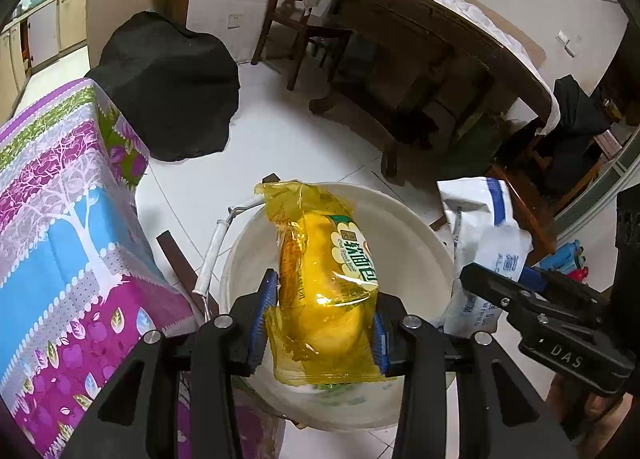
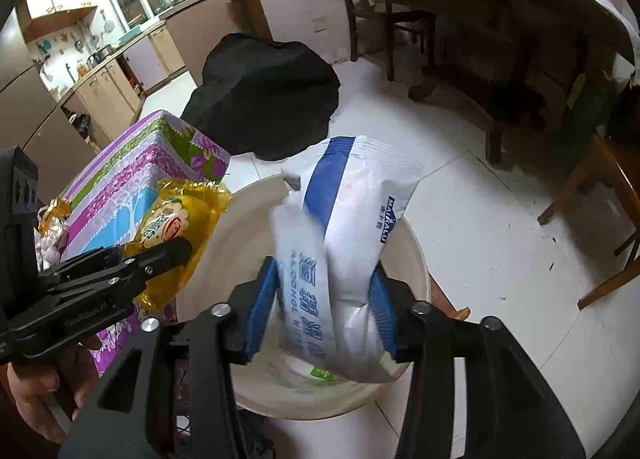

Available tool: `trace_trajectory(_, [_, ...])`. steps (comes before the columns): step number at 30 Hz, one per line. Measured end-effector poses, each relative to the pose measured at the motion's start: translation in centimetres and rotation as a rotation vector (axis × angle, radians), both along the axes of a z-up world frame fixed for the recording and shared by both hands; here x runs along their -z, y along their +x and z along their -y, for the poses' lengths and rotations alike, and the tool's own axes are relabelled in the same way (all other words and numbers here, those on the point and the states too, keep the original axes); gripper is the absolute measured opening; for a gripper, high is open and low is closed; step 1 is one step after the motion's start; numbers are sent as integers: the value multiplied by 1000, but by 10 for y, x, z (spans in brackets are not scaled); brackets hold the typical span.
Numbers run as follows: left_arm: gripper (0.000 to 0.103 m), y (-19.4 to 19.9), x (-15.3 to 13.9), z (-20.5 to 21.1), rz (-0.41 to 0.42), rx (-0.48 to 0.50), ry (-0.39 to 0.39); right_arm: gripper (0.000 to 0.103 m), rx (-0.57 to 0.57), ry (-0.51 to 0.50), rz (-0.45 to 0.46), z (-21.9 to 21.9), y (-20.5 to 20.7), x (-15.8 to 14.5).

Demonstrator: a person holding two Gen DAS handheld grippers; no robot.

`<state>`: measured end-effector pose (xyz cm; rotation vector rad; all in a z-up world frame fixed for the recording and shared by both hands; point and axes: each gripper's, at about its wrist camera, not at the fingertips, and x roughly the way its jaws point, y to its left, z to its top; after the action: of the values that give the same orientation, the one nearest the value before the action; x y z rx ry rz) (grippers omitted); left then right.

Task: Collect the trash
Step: 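Open both tools to drop the bags into the basin, then grasp the red-labelled bread bag with the left tool while the right tool grasps the clear seed bag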

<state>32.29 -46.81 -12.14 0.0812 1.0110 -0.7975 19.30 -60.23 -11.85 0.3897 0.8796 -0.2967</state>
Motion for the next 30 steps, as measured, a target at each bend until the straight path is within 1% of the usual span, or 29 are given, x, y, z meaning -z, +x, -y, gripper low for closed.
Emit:
trace_trajectory(1, [46, 1, 1, 0, 0, -3, 3, 55, 3, 0, 5, 1, -2, -1])
trace_trajectory(4, [50, 1, 1, -1, 7, -9, 3, 58, 9, 1, 15, 2, -4, -2])
trace_trajectory(20, [50, 1, -4, -9, 14, -20, -5, 58, 12, -8, 28, -1, -9, -6])
trace_trajectory(21, [50, 1, -6, -10, 16, -19, -6, 58, 6, -13, 41, -3, -10, -9])
trace_trajectory(23, [51, -2, -10, -17, 30, -18, -8, 58, -16, -48, 99, -15, -16, -21])
trace_trajectory(24, [51, -3, -13, -24, 42, -20, -9, 58, -27, -78, 135, -23, -19, -29])
trace_trajectory(25, [55, -4, -16, -33, 53, -25, -13, 58, -47, -120, 186, -35, -23, -38])
trace_trajectory(26, [57, -5, -19, -47, 63, -37, -19, 59, -67, -145, 219, -45, -26, -44])
trace_trajectory(28, [61, -4, -21, -77, 80, -67, -18, 63, -116, -198, 291, -72, -31, -53])
trace_trajectory(30, [63, 1, -22, -121, 89, -122, -15, 66, -160, -214, 321, -92, -30, -56])
